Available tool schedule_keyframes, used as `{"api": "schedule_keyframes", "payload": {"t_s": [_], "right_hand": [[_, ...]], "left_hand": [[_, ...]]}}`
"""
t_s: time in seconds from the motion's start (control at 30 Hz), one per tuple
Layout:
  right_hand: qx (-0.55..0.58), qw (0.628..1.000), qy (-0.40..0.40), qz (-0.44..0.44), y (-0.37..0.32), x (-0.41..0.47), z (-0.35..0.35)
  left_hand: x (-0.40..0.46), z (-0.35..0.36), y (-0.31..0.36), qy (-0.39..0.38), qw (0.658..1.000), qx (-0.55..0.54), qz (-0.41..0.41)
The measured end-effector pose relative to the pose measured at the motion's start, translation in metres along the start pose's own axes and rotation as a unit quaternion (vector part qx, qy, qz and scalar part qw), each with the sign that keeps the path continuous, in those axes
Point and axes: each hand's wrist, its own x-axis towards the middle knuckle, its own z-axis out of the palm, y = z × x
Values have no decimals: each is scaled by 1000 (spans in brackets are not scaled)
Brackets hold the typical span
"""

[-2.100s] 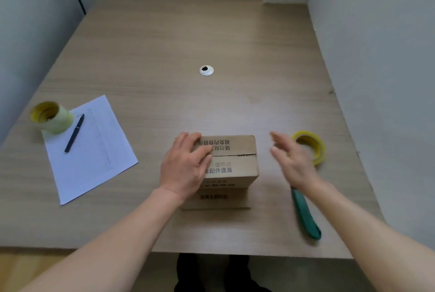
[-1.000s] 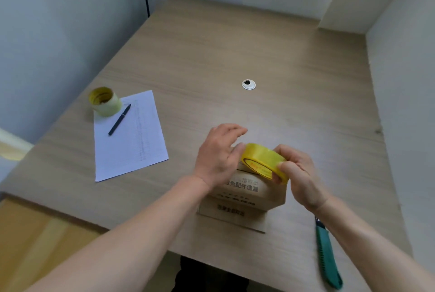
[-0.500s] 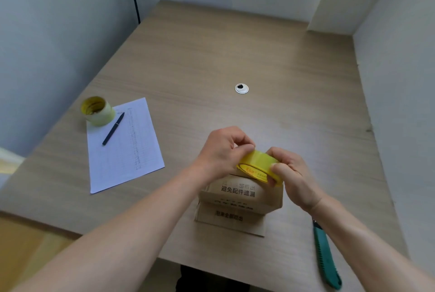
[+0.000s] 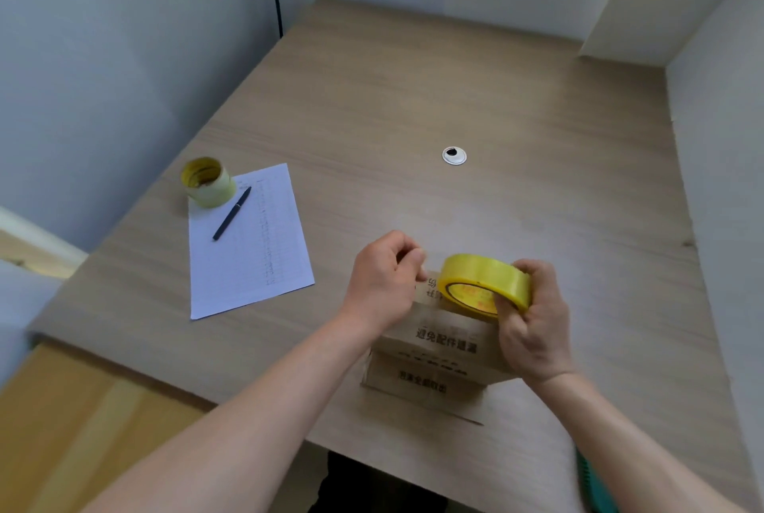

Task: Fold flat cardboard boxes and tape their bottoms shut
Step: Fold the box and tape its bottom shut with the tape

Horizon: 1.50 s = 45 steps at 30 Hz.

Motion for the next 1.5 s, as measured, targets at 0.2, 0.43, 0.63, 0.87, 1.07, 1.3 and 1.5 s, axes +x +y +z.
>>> {"api": "schedule_keyframes", "payload": {"t_s": [0.2, 0.43, 0.63, 0.87, 1.07, 1.3, 1.5], "right_hand": [[11, 999, -24, 27, -9, 2, 16], [45, 999, 24, -12, -23, -11, 22], [40, 998, -32, 21, 7, -31, 11], [-25, 998, -45, -21, 4, -28, 22], [-89, 993, -19, -79, -2, -23, 28], [-107, 984, -21, -140, 3, -25, 32], [-111, 984, -5, -138, 6, -30, 31]], "left_hand": [[-16, 0, -24, 8, 978, -126, -167], [-17, -2, -29, 34, 975, -162, -146], [-20, -7, -34, 30, 989, -72, -125], [-20, -27, -50, 60, 986, -16, -156], [-12, -33, -58, 44, 971, -77, -221], [-2, -24, -68, 17, 968, -36, -248], [-2, -19, -78, 30, 970, 142, -195]]}}
